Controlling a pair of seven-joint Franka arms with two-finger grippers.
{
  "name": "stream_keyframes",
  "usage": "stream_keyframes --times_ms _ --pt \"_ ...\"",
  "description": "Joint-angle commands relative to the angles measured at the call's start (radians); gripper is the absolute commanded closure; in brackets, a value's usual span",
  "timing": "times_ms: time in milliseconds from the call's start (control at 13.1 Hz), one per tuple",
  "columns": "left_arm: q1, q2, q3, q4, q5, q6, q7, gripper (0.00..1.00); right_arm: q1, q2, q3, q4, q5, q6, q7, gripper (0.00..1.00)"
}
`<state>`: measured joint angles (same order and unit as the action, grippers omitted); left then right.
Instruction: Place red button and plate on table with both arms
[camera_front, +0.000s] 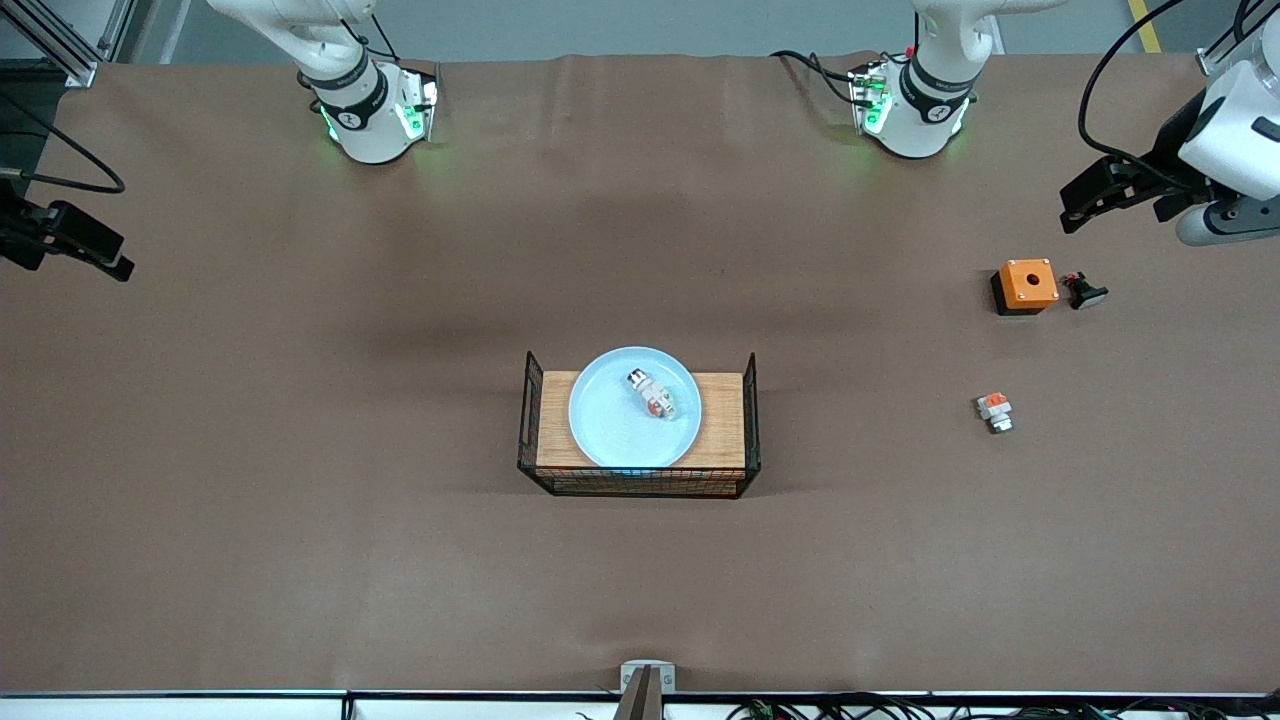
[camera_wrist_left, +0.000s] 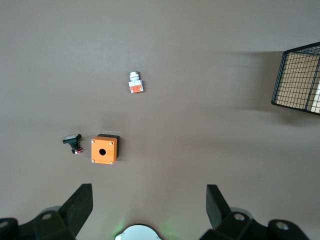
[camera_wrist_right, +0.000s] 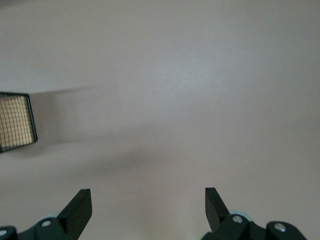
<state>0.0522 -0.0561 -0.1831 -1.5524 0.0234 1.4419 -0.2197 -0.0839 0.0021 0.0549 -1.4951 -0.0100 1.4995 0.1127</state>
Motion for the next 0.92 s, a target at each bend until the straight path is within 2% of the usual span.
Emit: stream_keyframes --times_ms 0,383,612,842 --pt "0.002 0.007 0.002 0.02 -0.002 -0.006 0.017 0.0 -0.007 0.01 0.013 0.015 -0.025 -0.041 -0.01 0.0" --pt "-0.009 0.022 0.001 0.063 -0.003 -0.006 0.003 0.0 -0.007 0.01 0.013 0.018 -0.024 -0.065 -0.008 0.0" --pt "-0.041 0.073 -0.045 0.064 -0.003 -0.003 -0.004 0.0 -0.007 0.012 0.013 0.019 -0.024 -0.065 -0.008 0.0" --pt "-0.066 0.169 -0.113 0.124 -0.005 0.044 -0.087 0.0 -0.005 0.01 0.013 0.019 -0.024 -0.065 -0.008 0.0"
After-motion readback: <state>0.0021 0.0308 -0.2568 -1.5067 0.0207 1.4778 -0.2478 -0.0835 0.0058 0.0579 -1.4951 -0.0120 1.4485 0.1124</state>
